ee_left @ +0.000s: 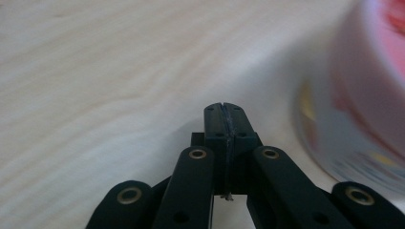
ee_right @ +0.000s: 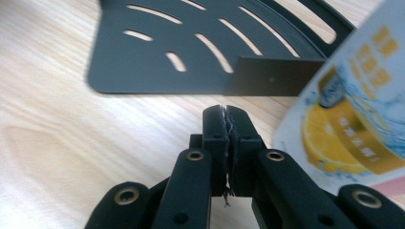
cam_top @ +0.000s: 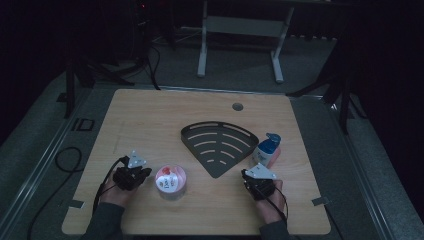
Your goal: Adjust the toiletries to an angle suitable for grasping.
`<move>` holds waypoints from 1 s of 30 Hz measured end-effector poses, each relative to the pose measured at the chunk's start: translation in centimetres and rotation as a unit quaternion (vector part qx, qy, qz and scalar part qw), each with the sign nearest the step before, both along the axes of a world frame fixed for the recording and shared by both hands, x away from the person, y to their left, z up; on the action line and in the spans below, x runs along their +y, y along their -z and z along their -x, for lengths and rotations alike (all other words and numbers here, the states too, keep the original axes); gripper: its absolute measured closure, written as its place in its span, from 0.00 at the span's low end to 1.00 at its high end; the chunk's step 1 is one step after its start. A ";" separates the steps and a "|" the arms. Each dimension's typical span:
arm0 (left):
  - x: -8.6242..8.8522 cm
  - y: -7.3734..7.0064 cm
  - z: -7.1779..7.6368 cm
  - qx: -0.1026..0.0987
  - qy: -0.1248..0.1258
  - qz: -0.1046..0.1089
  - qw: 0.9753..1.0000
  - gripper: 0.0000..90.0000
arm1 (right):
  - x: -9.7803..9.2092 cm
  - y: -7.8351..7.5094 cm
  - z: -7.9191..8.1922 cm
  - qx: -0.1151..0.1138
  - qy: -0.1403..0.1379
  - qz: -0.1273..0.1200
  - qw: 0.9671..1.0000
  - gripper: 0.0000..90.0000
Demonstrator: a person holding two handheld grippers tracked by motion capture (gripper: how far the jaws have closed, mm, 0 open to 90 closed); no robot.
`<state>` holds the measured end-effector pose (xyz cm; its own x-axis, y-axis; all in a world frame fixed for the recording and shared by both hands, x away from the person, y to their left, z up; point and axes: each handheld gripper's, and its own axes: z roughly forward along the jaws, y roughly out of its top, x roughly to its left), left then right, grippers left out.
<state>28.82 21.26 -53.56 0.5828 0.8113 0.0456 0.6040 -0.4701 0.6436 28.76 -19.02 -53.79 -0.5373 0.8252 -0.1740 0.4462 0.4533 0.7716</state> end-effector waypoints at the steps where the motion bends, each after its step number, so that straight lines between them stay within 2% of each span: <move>1: 0.0 0.0 0.0 0.000 0.000 0.000 1.000 1.00 | 0.0 0.0 0.0 0.000 0.000 0.000 1.000 0.97; 3: -0.4 -0.1 0.9 0.001 0.009 -0.008 1.000 1.00 | 0.4 -0.5 0.6 -0.005 -0.013 0.001 1.000 0.96; 6: -0.5 -0.2 1.4 -0.001 0.016 -0.004 1.000 1.00 | 0.5 -0.5 0.7 -0.005 -0.015 0.002 1.000 0.96; 7: -1.1 -0.4 1.9 -0.002 0.030 0.000 1.000 1.00 | 0.7 -0.8 1.1 -0.005 -0.020 0.000 1.000 0.95; 9: -1.5 -0.4 2.1 -0.001 0.035 -0.002 0.999 1.00 | 0.8 -0.9 1.3 -0.005 -0.025 -0.001 1.000 0.95; 10: -1.8 -0.4 2.1 -0.002 0.033 -0.015 0.999 1.00 | 0.9 -0.8 1.3 -0.004 -0.026 -0.002 1.000 0.95; 11: -1.9 -0.4 2.1 -0.001 0.032 -0.017 0.999 1.00 | 1.0 -0.8 1.4 -0.001 -0.029 -0.003 1.000 0.94; 16: -2.6 -0.5 2.0 0.001 0.037 -0.003 0.999 1.00 | 1.3 -0.5 1.4 0.006 -0.036 0.000 0.999 0.93; 26: -5.5 -0.6 1.8 -0.001 0.076 0.010 0.997 0.99 | 1.4 -0.3 1.5 0.016 -0.049 -0.001 0.999 0.89; 30: -6.7 -0.6 1.8 -0.006 0.097 0.014 0.995 0.99 | 1.4 -0.3 1.4 0.018 -0.056 -0.001 0.998 0.85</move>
<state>27.04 14.60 -53.00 0.7285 0.6843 0.0319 0.4962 -0.5591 0.6642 27.38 -17.63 -53.51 -0.6319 0.7600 -0.1518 0.4205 0.5007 0.7566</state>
